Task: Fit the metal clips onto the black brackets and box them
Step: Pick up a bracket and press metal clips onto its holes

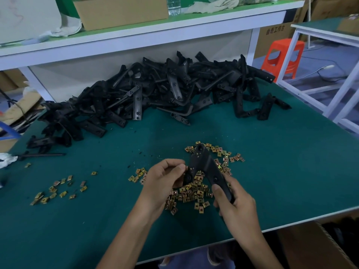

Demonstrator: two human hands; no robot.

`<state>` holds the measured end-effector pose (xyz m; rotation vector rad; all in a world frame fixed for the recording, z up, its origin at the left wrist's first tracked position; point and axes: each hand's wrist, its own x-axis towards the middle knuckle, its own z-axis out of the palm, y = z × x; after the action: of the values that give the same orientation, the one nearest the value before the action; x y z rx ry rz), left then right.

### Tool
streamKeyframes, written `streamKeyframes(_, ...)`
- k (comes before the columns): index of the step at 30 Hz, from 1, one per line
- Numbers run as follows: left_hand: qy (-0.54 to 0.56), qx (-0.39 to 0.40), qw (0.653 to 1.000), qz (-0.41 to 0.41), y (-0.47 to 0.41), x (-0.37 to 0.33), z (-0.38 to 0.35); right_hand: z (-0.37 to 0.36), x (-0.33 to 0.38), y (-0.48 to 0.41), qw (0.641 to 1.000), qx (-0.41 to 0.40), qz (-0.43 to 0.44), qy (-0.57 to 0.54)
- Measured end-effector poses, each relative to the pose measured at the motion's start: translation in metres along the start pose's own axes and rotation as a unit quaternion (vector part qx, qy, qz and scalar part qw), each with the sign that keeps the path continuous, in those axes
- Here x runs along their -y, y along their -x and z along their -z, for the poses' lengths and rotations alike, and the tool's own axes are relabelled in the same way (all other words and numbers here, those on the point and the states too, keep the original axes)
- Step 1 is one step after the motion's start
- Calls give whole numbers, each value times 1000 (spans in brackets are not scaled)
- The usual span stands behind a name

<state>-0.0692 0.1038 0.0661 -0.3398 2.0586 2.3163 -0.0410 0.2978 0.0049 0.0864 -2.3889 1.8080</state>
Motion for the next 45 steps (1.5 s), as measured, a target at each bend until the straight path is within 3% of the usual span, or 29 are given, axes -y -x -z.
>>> streamKeyframes(6, 12, -6, 1000, -1, 1, 2, 0, -1, 1, -1, 1000, 2, -5, -3)
streamKeyframes(13, -52, 8, 998, -30, -1, -2, 6, 0, 1, -2, 1000, 9, 7, 12)
streamKeyframes(24, -51, 21, 998, -7, 0, 1, 10, 0, 0, -3, 999, 29, 25, 26)
streamKeyframes(36, -97, 122, 988, 5, -1, -15, 7, 2, 5, -3, 998, 38, 26, 48)
streamKeyframes(40, -126, 134, 983, -17, -8, -17, 6, 3, 7, -2, 999, 9, -10, -31)
streamKeyframes(42, -185, 118, 974, -53, -22, -13, 2, 4, 9, -2, 996, -14, -40, -83)
streamKeyframes(45, -333, 0, 935, -119, -60, -5, -8, 7, 8, -3, 990, -38, -70, -115)
